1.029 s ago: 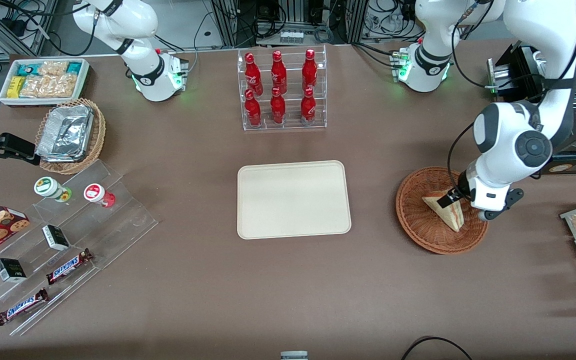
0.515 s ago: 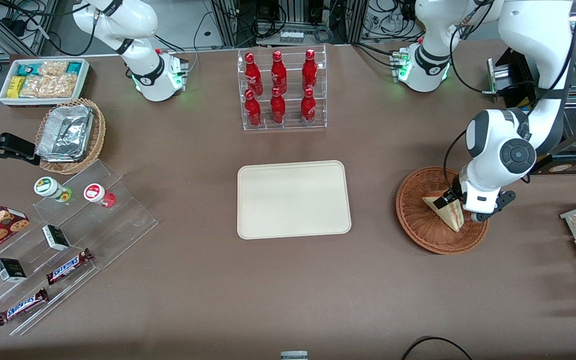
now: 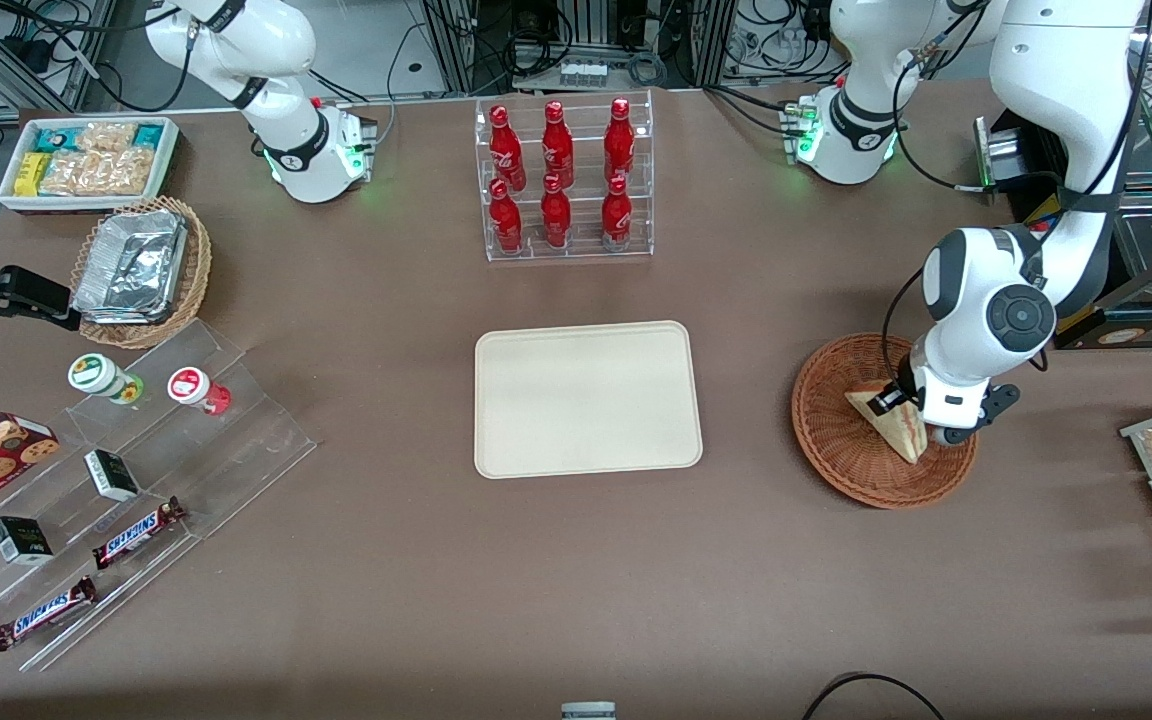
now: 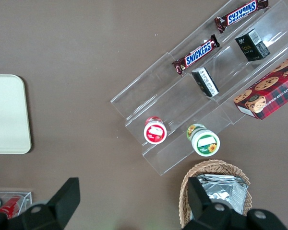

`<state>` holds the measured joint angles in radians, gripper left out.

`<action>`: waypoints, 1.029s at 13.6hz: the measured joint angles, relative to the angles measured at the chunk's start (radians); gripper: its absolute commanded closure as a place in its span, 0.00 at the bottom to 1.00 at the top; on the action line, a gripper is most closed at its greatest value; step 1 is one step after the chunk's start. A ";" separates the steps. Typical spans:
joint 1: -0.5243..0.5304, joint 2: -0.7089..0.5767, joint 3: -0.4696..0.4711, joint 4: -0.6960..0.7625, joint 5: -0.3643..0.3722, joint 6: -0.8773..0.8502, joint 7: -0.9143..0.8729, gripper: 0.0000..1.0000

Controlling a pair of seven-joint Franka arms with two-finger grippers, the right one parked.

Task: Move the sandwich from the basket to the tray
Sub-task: 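Close the left gripper on the sandwich and lift it, then carry the held sandwich over to the cream tray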

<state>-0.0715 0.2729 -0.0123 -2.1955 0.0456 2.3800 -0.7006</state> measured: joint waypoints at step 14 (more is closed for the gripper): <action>-0.346 -0.035 -0.018 0.245 -0.028 -0.354 -0.016 1.00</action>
<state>-0.4176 0.2375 -0.0306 -1.9509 0.0175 2.0258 -0.7163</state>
